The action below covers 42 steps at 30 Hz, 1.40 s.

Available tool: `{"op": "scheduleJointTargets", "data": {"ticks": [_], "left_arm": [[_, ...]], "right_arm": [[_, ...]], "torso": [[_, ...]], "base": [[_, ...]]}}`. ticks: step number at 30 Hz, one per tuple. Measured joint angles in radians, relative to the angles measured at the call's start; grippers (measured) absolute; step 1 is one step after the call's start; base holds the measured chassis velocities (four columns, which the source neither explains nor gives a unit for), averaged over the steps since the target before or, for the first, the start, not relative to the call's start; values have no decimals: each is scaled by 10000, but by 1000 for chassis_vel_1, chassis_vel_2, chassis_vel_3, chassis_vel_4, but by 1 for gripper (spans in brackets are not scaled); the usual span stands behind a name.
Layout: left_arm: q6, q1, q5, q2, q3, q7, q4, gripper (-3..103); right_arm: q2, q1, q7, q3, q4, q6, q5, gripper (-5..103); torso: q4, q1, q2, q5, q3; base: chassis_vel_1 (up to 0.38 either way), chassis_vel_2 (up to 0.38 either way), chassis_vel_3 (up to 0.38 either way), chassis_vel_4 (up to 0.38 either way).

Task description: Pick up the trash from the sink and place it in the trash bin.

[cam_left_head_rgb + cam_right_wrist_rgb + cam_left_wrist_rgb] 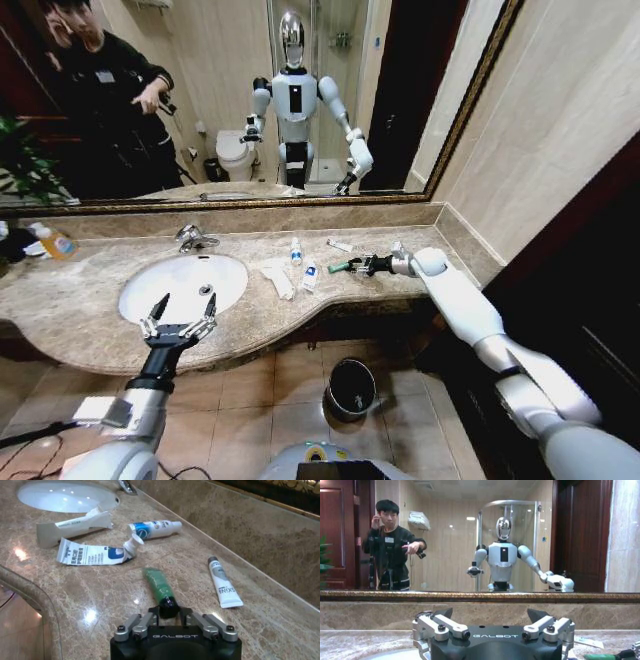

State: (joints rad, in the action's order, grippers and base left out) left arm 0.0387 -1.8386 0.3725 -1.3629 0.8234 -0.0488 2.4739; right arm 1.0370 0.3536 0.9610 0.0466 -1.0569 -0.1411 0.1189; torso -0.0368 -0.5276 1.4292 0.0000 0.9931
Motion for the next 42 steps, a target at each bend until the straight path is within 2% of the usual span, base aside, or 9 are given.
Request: {"op": "scheduleJointTargets", "data": {"ticks": [3, 13, 19, 25, 27, 30, 34, 37, 42], "left_arm": [[0, 0, 0, 1, 0, 0, 0, 100], [0, 0, 0, 0, 0, 0, 0, 100], [0, 0, 0, 1, 0, 0, 0, 100], [0, 0, 0, 0, 0, 1, 0, 100], [0, 0, 0, 0, 0, 0, 0, 100], [0, -1, 0, 0, 0, 0, 0, 100], [0, 1, 0, 0, 0, 0, 0, 100], [0, 0, 0, 0, 0, 1, 0, 100], [0, 0, 0, 0, 0, 0, 0, 100]], "right_arm": [[-21, 44, -184, 4, -66, -42, 184, 19], [-247, 652, -794, 319, -517, -146, 1028, 19], [-436, 1537, -1533, 1035, -1206, -34, 2171, 19], [-1011, 3413, -2924, 2103, -3542, -405, 4476, 19], [-1022, 3797, -3218, 2302, -3983, -397, 4791, 19], [-785, 5357, -4316, 3183, -5392, -192, 5529, 19], [-474, 6314, -4816, 3755, -6280, 49, 5605, 19], [0, 7908, -5555, 4477, -7913, 319, 5545, 19], [398, 9362, -5851, 4864, -9057, 619, 5048, 19]], "torso": [[0, 0, 0, 1, 1], [0, 0, -1, 1, 1], [-1, 0, -1, 3, 1], [2, 0, 0, -1, -1], [2, 0, 0, -1, -1], [0, 0, 0, 4, -1], [1, 1, 0, -2, -1], [-1, 1, 0, -5, -2], [-1, 1, 1, -1, -2]], "base": [[0, 0, 0, 0], [0, 0, 0, 0], [0, 0, 0, 0], [0, 0, 0, 0], [0, 0, 0, 0], [0, 0, 0, 0], [0, 0, 0, 0], [0, 0, 0, 0], [0, 0, 0, 0]]}}
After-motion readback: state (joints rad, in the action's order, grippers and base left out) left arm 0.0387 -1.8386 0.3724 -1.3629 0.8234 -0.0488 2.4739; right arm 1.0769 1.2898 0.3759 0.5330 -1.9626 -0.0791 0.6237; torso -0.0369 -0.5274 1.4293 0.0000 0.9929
